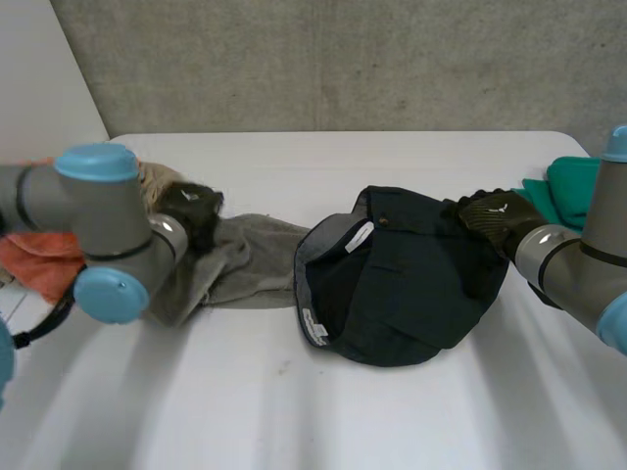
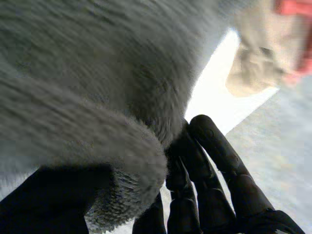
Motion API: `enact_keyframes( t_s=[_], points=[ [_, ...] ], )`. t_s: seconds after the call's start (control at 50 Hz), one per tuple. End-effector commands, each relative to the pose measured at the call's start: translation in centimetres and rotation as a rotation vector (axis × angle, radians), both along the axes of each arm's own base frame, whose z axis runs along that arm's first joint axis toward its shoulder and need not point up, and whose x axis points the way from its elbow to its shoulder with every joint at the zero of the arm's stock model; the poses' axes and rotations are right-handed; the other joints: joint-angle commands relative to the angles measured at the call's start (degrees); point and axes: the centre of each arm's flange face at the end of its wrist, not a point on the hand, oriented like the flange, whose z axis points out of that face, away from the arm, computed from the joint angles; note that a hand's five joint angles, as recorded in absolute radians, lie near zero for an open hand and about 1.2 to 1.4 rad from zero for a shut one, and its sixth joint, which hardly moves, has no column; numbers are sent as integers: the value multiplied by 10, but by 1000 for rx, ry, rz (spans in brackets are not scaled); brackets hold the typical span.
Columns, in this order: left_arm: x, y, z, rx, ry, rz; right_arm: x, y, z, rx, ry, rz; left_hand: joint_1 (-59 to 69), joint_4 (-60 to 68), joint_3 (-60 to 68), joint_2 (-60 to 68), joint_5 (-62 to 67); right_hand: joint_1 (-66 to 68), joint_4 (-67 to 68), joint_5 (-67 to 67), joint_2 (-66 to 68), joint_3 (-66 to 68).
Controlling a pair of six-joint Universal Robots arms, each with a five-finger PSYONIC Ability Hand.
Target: Fold the laundry.
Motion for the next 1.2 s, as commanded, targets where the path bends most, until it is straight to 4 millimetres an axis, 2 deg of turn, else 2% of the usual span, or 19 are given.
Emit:
enact_keyframes(
  t_s=[0.02, 0.08, 0.16, 0.3, 0.36, 0.46, 0.58, 0.6, 0.62, 0.64, 0.68, 0.82, 0.9, 0.92, 0.98, 1.0, 1.06, 1.08, 1.2],
  points=[
    [60, -28, 116, -288, 154, 157, 0, 0, 4, -11, -4, 1, 171, 116, 124, 118, 154, -25, -19, -24, -21, -17],
    [89, -37, 166, -433, 220, 218, 2, 2, 4, -11, -4, 7, 171, 116, 124, 118, 154, -25, -19, -24, -21, -17],
    [120, -50, 199, -532, 254, 297, 5, 4, 4, -9, -3, 16, 171, 116, 124, 118, 154, -25, -19, -24, -21, -17],
    [175, -79, 208, -590, 214, 506, 5, 5, 2, -4, 0, 19, 171, 116, 124, 118, 154, -25, -19, -24, -21, -17],
    [193, -92, 196, -575, 179, 569, 5, 5, 1, -4, 0, 19, 171, 116, 124, 118, 154, -25, -19, -24, -21, -17],
    [190, -108, 140, -436, 88, 551, 5, 4, -1, 1, 3, 18, 171, 116, 124, 118, 154, -25, -19, -24, -21, -17],
    [182, -117, 91, -360, -6, 515, 5, 3, -2, 4, 4, 16, 171, 116, 124, 118, 154, -25, -19, -24, -21, -17],
    [179, -117, 85, -348, -13, 505, 5, 3, -2, 3, 4, 16, 112, 57, 65, 58, 94, -25, -19, -24, -21, -17],
    [172, -115, 77, -332, -20, 487, 4, 3, -2, 1, 3, 15, -106, -160, -152, -159, -123, -25, -19, -24, -21, -17],
    [168, -114, 75, -326, -21, 476, 4, 3, -1, -2, 2, 15, -214, -269, -261, -268, -232, -25, -19, -24, -21, -17],
    [162, -111, 75, -326, -18, 456, 4, 2, 1, -5, 2, 13, -366, -421, -413, -420, -384, -25, -19, -24, -21, -17],
    [129, -82, 123, -398, 36, 379, 1, 1, 12, -33, -13, 3, -529, -584, -576, -582, -546, -25, -19, -24, -21, -17],
    [95, -48, 145, -390, 100, 278, -2, 1, 22, -55, -23, -5, -529, -584, -576, -582, -546, -25, -19, -24, -21, -17],
    [75, -30, 146, -352, 125, 209, -3, 1, 26, -67, -23, -8, -529, -584, -576, -582, -546, -25, -19, -24, -21, -17],
    [41, 2, 136, -251, 148, 77, -6, -1, 32, -85, -23, -17, -529, -584, -576, -582, -546, -25, -19, -24, -21, -17],
    [18, 26, 124, -173, 150, -13, -8, -2, 34, -87, -17, -26, -529, -584, -576, -582, -546, -25, -19, -24, -21, -17],
    [-14, 63, 102, -51, 136, -143, -14, -4, 36, -81, 1, -41, -529, -584, -576, -582, -546, -25, -19, -24, -21, -17],
    [-32, 89, 87, 21, 119, -219, -17, -4, 36, -67, 25, -49, -529, -584, -576, -582, -546, -25, -19, -24, -21, -17],
    [-68, 156, 41, 162, 41, -365, -27, 0, 26, 11, 98, -46, -529, -584, -576, -582, -546, -25, -19, -24, -21, -17]
  ],
)
